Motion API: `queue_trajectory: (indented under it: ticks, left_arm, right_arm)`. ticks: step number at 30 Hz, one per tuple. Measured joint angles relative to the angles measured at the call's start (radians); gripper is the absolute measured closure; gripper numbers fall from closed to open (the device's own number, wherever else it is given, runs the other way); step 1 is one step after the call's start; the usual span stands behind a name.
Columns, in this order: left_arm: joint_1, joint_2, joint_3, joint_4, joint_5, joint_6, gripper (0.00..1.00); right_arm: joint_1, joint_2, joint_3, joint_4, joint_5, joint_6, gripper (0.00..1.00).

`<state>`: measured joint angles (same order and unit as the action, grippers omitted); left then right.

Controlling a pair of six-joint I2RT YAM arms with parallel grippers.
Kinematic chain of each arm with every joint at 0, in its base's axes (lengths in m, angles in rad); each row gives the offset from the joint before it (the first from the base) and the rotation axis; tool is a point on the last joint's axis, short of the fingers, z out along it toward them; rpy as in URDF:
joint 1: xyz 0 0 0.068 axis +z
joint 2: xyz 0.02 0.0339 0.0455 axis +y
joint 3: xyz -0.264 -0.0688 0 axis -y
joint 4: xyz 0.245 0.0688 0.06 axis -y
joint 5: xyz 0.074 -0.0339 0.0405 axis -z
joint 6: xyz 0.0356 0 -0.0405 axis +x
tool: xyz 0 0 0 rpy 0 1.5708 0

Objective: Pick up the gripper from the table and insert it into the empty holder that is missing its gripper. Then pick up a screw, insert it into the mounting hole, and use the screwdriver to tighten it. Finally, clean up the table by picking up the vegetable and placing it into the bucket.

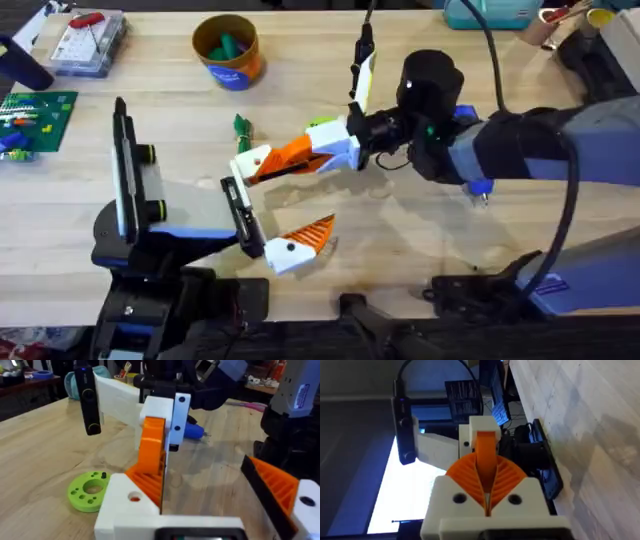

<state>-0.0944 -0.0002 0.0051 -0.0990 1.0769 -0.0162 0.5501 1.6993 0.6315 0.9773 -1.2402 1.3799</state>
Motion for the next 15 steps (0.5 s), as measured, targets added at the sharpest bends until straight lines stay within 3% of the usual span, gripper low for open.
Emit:
queue_trajectory:
  ticks: [15]
  left_arm:
    - [0.005, 0.0, 0.0, 0.001, -0.015, -0.014, 0.014]
  right_arm:
    - [0.022, 0.0, 0.01, -0.028, 0.074, -0.027, 0.984]
